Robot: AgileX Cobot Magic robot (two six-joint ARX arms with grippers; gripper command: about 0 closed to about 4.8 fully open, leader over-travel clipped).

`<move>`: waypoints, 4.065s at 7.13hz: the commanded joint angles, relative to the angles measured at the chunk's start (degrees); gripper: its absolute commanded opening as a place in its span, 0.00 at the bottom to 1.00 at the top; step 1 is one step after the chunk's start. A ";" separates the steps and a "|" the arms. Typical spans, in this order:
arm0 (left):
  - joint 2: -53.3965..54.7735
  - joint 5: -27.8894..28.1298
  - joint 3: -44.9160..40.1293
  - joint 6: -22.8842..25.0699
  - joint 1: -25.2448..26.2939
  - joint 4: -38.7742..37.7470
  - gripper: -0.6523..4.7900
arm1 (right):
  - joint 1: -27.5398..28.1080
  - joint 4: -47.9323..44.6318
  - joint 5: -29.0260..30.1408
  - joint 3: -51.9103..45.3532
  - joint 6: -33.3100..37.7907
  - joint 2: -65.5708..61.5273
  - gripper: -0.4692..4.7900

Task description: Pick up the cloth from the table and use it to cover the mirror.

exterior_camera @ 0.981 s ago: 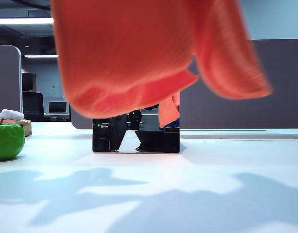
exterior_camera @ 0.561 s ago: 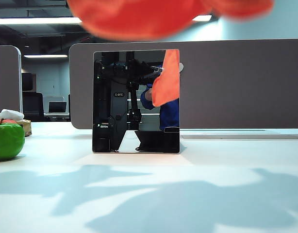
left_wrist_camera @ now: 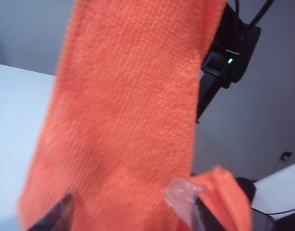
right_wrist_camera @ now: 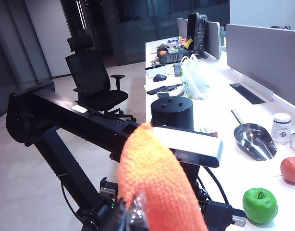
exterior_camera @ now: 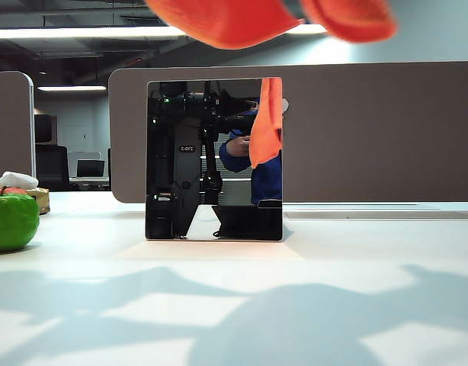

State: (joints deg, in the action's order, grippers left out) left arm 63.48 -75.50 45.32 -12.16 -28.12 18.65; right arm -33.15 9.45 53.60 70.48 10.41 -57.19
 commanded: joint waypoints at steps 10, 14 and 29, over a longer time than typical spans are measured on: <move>8.33 -2.60 0.02 1.01 -5.09 -2.45 0.51 | -0.04 2.19 -0.90 0.42 -8.87 -3.19 0.09; 13.77 2.54 0.02 1.25 -5.09 -3.19 0.50 | -0.07 0.79 -0.98 4.39 -8.87 -3.10 0.09; 5.79 44.94 0.13 -9.05 0.83 9.64 0.11 | 0.09 24.44 -65.51 6.78 -12.24 0.37 0.09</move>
State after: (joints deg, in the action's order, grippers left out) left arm 69.78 -31.14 45.32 -22.02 -27.86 29.08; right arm -33.06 33.39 -10.94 77.01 -1.34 -56.93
